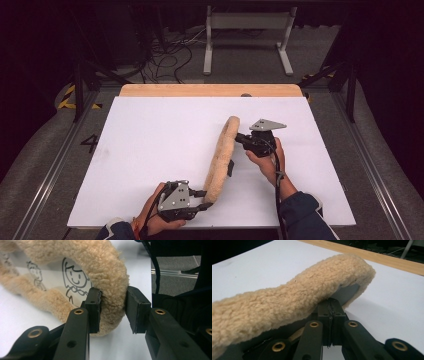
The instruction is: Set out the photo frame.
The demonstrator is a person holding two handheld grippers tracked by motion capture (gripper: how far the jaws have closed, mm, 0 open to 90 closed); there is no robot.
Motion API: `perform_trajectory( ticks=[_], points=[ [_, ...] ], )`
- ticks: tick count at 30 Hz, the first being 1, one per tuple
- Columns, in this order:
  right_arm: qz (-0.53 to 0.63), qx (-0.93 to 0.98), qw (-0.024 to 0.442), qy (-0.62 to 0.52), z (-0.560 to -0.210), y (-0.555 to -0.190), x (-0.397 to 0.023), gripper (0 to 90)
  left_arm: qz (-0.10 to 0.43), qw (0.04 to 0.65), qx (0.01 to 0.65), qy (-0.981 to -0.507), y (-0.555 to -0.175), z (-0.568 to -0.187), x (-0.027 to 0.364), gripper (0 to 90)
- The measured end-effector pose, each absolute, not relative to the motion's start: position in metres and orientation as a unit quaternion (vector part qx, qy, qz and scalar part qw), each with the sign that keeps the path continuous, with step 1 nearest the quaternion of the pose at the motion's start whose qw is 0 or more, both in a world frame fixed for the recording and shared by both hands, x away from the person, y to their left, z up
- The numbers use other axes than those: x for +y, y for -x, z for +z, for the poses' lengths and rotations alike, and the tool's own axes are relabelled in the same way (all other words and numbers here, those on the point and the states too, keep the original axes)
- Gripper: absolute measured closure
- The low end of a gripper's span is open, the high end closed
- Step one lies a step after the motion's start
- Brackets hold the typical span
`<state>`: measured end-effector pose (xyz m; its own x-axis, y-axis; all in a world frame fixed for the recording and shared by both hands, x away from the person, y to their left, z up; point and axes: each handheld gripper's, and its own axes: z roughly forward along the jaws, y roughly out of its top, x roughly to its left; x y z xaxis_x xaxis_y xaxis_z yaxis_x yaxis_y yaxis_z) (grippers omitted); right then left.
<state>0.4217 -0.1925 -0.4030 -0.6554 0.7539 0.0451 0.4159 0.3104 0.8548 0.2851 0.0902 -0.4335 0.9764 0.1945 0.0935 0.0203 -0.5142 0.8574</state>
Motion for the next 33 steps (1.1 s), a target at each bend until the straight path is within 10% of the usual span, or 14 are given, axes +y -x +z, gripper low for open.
perform_trajectory(
  ticks=[33],
  points=[
    [0.433, 0.809, 0.184, -0.352, -0.380, -0.405, -0.181, 76.8, 0.076, 0.481, 0.044, -0.873, -0.288, -0.433, 0.065, 55.5]
  ],
)
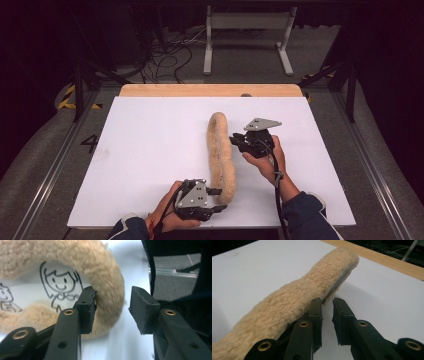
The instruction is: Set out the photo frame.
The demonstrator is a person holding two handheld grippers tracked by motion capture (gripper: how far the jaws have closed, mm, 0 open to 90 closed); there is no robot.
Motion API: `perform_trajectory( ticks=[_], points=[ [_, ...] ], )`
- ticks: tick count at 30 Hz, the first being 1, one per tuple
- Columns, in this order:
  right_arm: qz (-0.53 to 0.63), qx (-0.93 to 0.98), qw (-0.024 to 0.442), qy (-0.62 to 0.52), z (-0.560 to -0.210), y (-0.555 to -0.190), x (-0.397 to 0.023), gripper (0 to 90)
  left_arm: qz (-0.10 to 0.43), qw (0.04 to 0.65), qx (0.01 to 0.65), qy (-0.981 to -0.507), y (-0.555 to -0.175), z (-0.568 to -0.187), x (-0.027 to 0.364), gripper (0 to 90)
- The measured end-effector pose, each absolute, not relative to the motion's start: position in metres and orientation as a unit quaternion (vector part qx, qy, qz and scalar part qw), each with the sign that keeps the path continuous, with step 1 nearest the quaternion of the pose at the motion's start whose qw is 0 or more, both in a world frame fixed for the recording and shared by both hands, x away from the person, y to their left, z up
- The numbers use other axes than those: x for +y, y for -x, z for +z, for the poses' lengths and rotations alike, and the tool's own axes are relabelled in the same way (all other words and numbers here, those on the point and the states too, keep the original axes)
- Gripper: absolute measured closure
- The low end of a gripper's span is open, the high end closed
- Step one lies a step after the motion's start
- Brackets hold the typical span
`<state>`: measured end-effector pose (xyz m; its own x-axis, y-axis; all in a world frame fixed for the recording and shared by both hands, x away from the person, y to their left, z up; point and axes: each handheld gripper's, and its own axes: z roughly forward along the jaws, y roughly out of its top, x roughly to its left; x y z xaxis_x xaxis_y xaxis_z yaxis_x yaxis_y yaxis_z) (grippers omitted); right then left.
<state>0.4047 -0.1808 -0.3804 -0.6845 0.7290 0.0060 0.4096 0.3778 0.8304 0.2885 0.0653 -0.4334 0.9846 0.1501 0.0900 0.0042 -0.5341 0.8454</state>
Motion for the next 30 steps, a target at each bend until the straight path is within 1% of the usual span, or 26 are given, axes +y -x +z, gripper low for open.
perform_trajectory(
  ticks=[3, 4, 8, 13, 17, 19, 22, 24, 26, 27, 29, 30],
  points=[
    [0.442, 0.803, 0.185, -0.353, -0.377, -0.397, -0.185, 74.8, 0.070, 0.483, 0.048, -0.872, -0.288, -0.432, 0.077, 55.5],
    [0.444, 0.801, 0.186, -0.354, -0.376, -0.394, -0.187, 74.3, 0.068, 0.482, 0.049, -0.872, -0.288, -0.432, 0.079, 56.8],
    [0.455, 0.795, 0.194, -0.351, -0.371, -0.379, -0.191, 72.0, 0.071, 0.480, 0.058, -0.872, -0.291, -0.434, 0.087, 66.7],
    [0.468, 0.791, 0.189, -0.347, -0.370, -0.363, -0.196, 70.0, 0.073, 0.473, 0.062, -0.876, -0.294, -0.439, 0.083, 71.3],
    [0.467, 0.794, 0.184, -0.342, -0.369, -0.358, -0.195, 67.3, 0.074, 0.470, 0.062, -0.878, -0.295, -0.441, 0.081, 71.6],
    [0.471, 0.792, 0.176, -0.346, -0.368, -0.358, -0.193, 63.3, 0.075, 0.465, 0.060, -0.880, -0.295, -0.442, 0.080, 71.4],
    [0.476, 0.789, 0.169, -0.349, -0.364, -0.359, -0.189, 59.8, 0.075, 0.463, 0.061, -0.881, -0.295, -0.444, 0.078, 71.5],
    [0.478, 0.787, 0.163, -0.354, -0.361, -0.360, -0.186, 54.8, 0.074, 0.460, 0.064, -0.882, -0.295, -0.446, 0.075, 71.5],
    [0.481, 0.786, 0.147, -0.359, -0.357, -0.362, -0.182, 51.5, 0.076, 0.458, 0.059, -0.884, -0.295, -0.448, 0.072, 71.5],
    [0.479, 0.787, 0.148, -0.360, -0.356, -0.363, -0.180, 49.4, 0.074, 0.457, 0.059, -0.884, -0.294, -0.448, 0.071, 71.6],
    [0.473, 0.788, 0.133, -0.370, -0.354, -0.366, -0.175, 47.9, 0.076, 0.455, 0.059, -0.885, -0.294, -0.448, 0.071, 71.6],
    [0.473, 0.788, 0.133, -0.370, -0.354, -0.366, -0.175, 46.0, 0.075, 0.455, 0.058, -0.885, -0.294, -0.448, 0.071, 71.6]
  ],
)
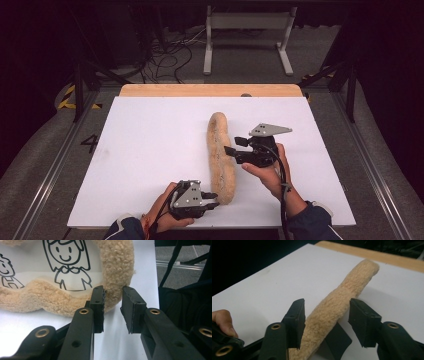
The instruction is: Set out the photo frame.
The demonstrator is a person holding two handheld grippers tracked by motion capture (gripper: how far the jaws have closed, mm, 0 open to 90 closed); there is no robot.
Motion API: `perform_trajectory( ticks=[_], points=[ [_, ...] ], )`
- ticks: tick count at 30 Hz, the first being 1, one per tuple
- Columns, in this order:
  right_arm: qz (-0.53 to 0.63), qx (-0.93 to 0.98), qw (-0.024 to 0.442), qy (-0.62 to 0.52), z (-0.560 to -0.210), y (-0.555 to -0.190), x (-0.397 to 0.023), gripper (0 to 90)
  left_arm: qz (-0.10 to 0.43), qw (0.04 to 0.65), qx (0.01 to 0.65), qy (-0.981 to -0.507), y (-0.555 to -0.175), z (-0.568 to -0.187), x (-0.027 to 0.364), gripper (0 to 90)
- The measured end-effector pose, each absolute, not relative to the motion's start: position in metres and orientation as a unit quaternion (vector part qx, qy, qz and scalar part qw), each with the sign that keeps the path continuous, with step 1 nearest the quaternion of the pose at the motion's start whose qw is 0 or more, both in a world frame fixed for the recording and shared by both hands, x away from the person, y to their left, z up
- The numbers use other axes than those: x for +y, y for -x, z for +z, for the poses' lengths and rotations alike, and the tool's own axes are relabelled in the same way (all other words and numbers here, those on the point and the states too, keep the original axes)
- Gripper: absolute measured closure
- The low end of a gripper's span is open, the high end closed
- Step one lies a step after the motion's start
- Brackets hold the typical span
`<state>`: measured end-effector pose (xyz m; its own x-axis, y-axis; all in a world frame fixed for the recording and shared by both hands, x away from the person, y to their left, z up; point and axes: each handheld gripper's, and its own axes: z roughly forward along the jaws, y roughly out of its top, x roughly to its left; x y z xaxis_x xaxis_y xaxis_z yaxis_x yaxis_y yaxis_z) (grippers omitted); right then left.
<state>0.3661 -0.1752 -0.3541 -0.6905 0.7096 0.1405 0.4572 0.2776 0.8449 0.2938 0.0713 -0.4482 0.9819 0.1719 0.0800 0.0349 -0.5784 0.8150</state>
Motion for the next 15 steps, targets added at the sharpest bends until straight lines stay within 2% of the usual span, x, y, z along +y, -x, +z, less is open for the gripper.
perform_trajectory(
  ticks=[4, 7, 9, 12, 14, 15],
  points=[
    [0.425, 0.800, 0.122, -0.406, -0.359, -0.381, -0.162, 36.2, 0.078, 0.452, 0.062, -0.886, -0.294, -0.446, 0.075, 70.2],
    [0.405, 0.802, 0.093, -0.429, -0.367, -0.393, -0.155, 32.3, 0.088, 0.451, 0.055, -0.886, -0.293, -0.441, 0.086, 68.2],
    [0.397, 0.805, 0.079, -0.433, -0.371, -0.399, -0.151, 32.9, 0.093, 0.450, 0.065, -0.886, -0.294, -0.439, 0.099, 67.7],
    [0.382, 0.819, 0.059, -0.424, -0.373, -0.405, -0.143, 41.1, 0.105, 0.443, 0.087, -0.886, -0.295, -0.440, 0.121, 66.2],
    [0.374, 0.823, 0.055, -0.424, -0.371, -0.406, -0.142, 42.0, 0.109, 0.439, 0.094, -0.887, -0.295, -0.441, 0.130, 65.4],
    [0.367, 0.827, 0.054, -0.422, -0.369, -0.408, -0.142, 42.5, 0.112, 0.438, 0.114, -0.885, -0.295, -0.443, 0.147, 65.1]
  ],
)
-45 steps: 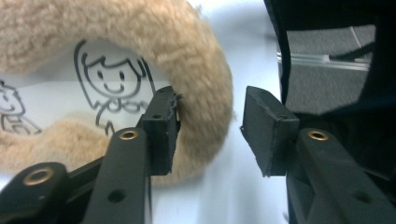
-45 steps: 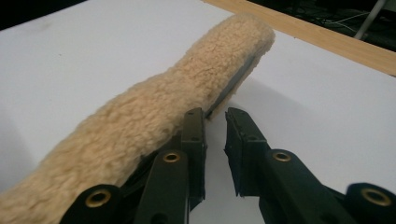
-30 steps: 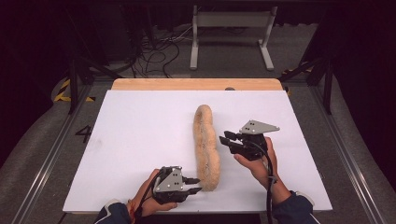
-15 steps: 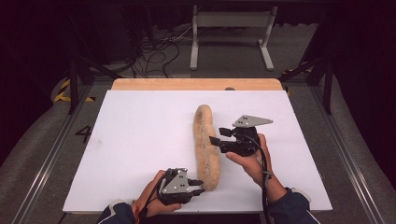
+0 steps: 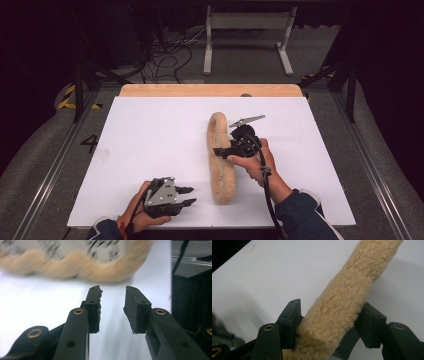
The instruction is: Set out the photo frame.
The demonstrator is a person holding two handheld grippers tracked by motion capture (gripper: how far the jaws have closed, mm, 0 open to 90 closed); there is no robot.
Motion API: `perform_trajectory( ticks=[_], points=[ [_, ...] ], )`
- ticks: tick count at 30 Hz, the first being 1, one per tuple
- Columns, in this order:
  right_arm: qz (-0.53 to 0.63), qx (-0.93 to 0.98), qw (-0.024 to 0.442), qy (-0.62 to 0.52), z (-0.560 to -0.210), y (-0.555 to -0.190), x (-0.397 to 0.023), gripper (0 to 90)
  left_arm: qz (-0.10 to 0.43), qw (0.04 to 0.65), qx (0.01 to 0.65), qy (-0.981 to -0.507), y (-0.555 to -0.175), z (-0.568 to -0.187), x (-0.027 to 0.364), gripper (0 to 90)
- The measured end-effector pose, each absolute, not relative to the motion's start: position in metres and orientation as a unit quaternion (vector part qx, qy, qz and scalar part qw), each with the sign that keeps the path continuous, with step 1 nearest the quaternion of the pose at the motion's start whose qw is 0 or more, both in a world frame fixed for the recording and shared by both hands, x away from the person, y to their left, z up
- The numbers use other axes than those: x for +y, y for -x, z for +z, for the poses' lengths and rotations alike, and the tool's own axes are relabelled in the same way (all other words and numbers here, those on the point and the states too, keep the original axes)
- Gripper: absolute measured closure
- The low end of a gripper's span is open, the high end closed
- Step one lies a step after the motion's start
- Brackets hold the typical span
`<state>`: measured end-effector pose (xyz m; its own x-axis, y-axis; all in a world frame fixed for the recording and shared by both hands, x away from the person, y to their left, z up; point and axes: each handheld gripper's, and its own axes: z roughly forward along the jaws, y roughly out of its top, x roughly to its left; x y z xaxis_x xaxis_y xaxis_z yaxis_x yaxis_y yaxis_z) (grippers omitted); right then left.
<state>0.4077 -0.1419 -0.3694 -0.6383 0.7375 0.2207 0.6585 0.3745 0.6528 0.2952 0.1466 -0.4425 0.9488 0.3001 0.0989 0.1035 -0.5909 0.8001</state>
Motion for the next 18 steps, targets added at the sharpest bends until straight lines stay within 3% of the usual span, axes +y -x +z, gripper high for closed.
perform_trajectory(
  ticks=[7, 10, 14, 18],
  points=[
    [0.355, 0.836, 0.034, -0.417, -0.365, -0.415, -0.145, 47.9, 0.138, 0.436, 0.165, -0.874, -0.293, -0.444, 0.190, 63.3],
    [0.351, 0.839, 0.023, -0.415, -0.363, -0.419, -0.148, 54.2, 0.147, 0.438, 0.190, -0.866, -0.292, -0.444, 0.209, 63.0],
    [0.336, 0.857, 0.014, -0.392, -0.357, -0.426, -0.151, 62.2, 0.152, 0.444, 0.208, -0.858, -0.289, -0.444, 0.223, 62.6],
    [0.322, 0.871, 0.008, -0.370, -0.354, -0.431, -0.150, 63.4, 0.154, 0.446, 0.213, -0.856, -0.289, -0.443, 0.228, 62.6]
  ],
)
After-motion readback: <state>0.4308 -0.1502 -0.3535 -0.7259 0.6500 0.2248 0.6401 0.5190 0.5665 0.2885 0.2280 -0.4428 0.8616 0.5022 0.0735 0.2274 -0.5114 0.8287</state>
